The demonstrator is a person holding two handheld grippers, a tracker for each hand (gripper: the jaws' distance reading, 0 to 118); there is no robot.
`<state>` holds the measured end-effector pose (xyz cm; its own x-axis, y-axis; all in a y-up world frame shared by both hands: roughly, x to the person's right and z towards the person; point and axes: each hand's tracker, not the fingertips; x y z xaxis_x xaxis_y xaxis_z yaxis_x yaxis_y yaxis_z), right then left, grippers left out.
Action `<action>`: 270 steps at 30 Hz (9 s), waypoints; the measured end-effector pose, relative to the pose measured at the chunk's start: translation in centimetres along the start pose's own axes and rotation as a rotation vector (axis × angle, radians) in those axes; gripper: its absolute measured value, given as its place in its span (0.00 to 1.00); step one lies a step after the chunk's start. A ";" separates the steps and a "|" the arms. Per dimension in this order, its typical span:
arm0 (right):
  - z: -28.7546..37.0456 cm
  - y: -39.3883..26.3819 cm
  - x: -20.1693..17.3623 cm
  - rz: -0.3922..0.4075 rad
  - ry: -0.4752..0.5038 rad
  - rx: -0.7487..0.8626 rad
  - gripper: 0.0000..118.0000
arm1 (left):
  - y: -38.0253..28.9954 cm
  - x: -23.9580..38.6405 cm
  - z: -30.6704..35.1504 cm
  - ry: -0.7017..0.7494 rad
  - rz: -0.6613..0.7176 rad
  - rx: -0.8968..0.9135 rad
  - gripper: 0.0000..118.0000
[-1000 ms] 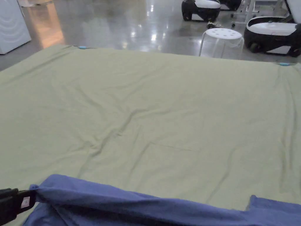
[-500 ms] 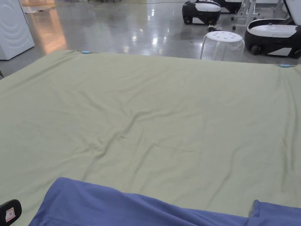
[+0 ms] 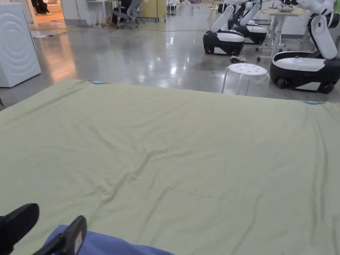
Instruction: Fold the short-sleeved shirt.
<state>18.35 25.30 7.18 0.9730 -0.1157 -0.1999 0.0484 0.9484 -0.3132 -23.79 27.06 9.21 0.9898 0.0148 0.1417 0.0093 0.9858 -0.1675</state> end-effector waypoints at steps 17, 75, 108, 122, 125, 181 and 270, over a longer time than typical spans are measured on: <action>-3.7 -0.6 -2.8 0.044 0.046 -0.059 0.00 | -2.4 3.1 1.0 0.051 -0.219 -0.089 0.03; -0.7 -4.4 0.7 -0.246 0.049 -0.163 0.00 | -0.4 -13.7 -10.1 -0.224 0.603 -0.384 0.09; 1.9 -6.0 2.6 -0.246 0.017 -0.181 0.00 | -13.1 10.5 -18.7 -0.569 0.524 -0.722 0.05; 0.6 -6.6 1.3 -0.259 0.060 -0.237 0.00 | -16.3 -8.9 -15.0 -0.398 0.977 -0.699 0.52; 1.1 -6.3 0.8 -0.241 0.053 -0.239 0.00 | -18.7 -7.9 -16.4 -0.576 1.273 -0.572 0.44; -15.0 -8.6 -0.8 0.065 0.084 -0.697 0.00 | -6.4 2.6 -13.0 -0.473 0.540 -0.506 0.52; -2.9 1.4 -1.0 0.098 -0.141 0.194 0.00 | 3.1 7.0 -4.4 0.055 -0.111 0.163 0.03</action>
<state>16.81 25.87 4.20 0.9963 0.0094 -0.0850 -0.0189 0.9935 -0.1124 -16.26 29.51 5.40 0.9903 -0.0999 0.0962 0.0997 0.9950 0.0067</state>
